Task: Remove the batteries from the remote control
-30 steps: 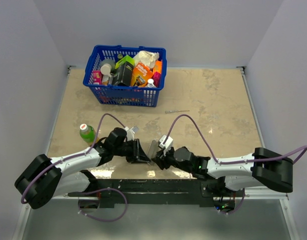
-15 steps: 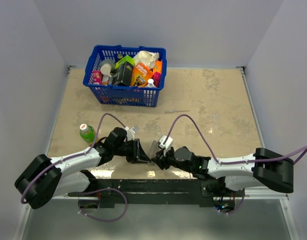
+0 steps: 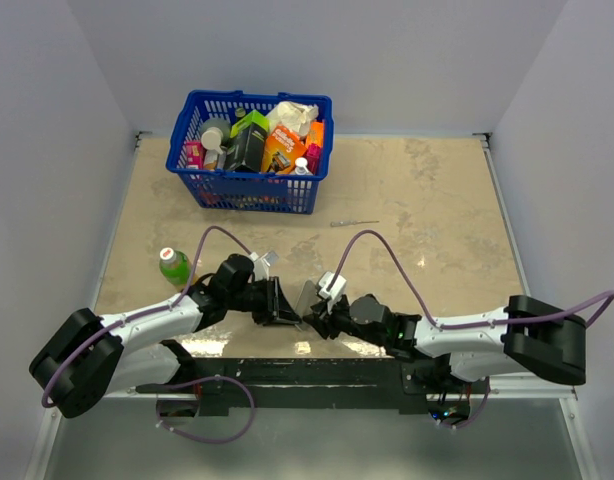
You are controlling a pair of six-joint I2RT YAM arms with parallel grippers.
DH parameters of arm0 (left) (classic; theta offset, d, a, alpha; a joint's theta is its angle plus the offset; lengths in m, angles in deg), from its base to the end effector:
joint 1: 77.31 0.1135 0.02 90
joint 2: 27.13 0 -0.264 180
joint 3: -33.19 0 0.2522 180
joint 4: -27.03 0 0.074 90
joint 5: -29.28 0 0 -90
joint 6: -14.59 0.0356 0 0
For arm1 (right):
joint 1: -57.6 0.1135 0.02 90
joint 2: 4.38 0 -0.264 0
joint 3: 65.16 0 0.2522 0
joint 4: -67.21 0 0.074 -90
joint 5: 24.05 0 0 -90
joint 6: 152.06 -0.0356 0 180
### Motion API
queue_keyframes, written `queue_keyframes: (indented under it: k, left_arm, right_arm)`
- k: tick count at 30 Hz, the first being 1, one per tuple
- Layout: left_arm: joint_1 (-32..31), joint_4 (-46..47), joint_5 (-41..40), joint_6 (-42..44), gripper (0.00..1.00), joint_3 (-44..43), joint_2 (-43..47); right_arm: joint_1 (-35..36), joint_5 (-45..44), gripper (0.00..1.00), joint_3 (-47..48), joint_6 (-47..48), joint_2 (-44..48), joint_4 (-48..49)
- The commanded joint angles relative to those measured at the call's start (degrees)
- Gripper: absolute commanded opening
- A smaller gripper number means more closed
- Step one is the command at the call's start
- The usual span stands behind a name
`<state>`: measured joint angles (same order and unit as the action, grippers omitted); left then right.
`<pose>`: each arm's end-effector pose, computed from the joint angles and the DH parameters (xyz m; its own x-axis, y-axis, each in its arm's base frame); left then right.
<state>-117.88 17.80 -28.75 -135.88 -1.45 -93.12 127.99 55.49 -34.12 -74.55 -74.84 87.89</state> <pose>0.1451 -0.1490 0.1557 -0.9894 -0.1246 -0.0747 -0.0075 0.5568 -0.8306 0.0832 0.2143 0.1671 -0.2931 -0.1891 -0.9372 -0.8248 0.5458 0.1479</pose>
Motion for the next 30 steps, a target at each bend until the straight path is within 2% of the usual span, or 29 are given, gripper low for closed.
queue_keyframes:
  k: [1, 8, 17, 30]
  left_arm:
    - [-0.1, 2.1, 2.8, -0.6, 0.00, -2.8, 1.4]
    - [-0.1, 1.8, 3.2, -0.9, 0.00, -3.0, 1.7]
    - [-0.1, 1.6, 3.0, -1.0, 0.00, -2.9, 1.7]
    - [-0.1, 1.8, 2.9, -1.3, 0.00, -2.6, 1.9]
  right_arm:
    - [0.4, -1.8, 0.39, 0.7, 1.6, -1.2, 0.7]
    - [3.1, -5.8, 0.38, 2.2, 2.4, -2.9, -1.1]
    - [7.7, -18.5, 0.38, 5.0, 3.1, -4.4, -5.3]
    - [9.3, -27.9, 0.38, 6.2, 1.6, -3.5, -8.2]
